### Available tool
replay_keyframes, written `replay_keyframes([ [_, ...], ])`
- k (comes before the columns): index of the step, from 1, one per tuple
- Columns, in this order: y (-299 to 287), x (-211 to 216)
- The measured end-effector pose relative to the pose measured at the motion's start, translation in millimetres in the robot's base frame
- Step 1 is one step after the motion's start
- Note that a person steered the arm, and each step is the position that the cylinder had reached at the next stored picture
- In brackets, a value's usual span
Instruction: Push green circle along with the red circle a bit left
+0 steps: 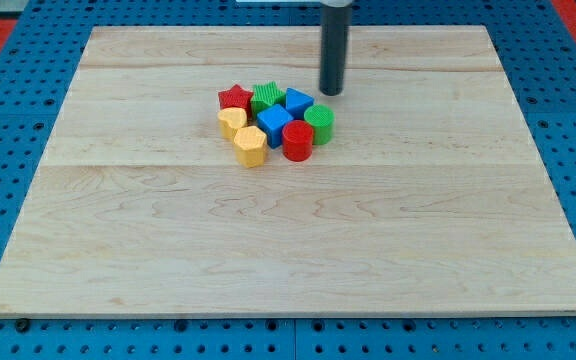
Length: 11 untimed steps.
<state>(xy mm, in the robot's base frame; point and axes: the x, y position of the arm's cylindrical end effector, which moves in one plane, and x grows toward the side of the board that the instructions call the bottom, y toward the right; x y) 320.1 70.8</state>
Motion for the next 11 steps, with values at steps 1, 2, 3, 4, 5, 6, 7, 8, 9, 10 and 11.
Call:
replay_keyframes([
  [1, 20, 14],
  [2, 30, 43],
  [3, 34, 61],
  [4, 23, 62],
  [5, 9, 62],
  [6, 0, 63],
  [7, -7, 65],
  [8, -12, 67],
  [9, -13, 70],
  [10, -17, 70],
  [11, -19, 70],
])
